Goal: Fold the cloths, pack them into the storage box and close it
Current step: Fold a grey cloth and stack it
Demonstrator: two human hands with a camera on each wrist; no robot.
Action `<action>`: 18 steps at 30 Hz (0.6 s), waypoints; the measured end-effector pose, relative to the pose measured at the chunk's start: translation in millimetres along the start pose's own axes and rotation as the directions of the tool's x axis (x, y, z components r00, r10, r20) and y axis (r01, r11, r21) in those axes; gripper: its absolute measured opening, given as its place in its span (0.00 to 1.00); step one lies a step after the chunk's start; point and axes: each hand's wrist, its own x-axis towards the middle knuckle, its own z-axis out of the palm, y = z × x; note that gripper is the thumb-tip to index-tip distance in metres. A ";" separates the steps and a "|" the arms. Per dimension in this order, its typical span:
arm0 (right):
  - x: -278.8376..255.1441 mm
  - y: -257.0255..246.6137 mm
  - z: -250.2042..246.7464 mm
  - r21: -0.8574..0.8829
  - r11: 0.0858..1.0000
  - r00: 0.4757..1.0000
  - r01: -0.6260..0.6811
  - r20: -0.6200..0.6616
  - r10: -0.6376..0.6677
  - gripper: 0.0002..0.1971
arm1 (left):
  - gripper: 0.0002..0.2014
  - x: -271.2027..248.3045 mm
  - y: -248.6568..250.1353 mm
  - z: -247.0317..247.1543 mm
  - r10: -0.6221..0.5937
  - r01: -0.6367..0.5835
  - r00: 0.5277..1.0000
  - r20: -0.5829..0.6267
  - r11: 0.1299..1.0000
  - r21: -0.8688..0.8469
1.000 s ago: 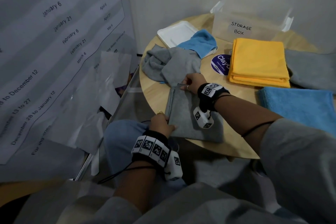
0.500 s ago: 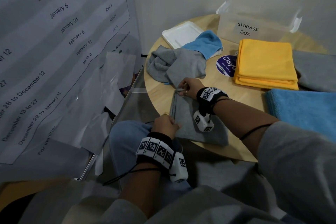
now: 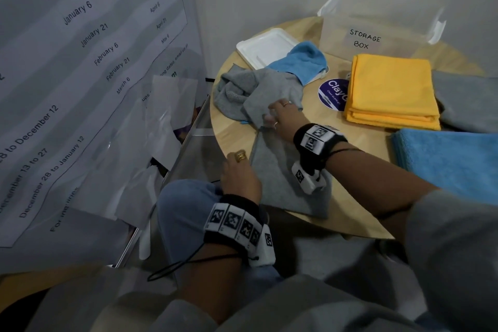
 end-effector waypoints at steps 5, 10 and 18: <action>-89.7 37.0 15.6 -0.124 0.992 0.992 0.001 0.123 0.014 0.38 | 0.29 -2.4 33.9 35.6 0.227 -0.284 0.905 0.360 0.952 0.113; -119.3 73.2 33.7 -0.147 0.970 0.931 -0.193 0.286 0.228 0.38 | 0.35 -3.4 17.2 56.9 0.196 -0.297 0.883 0.426 0.937 0.183; -122.2 69.0 10.0 0.261 0.712 0.756 -0.652 0.148 0.638 0.35 | 0.46 0.9 7.4 9.3 -0.221 0.253 0.945 0.243 0.961 -0.111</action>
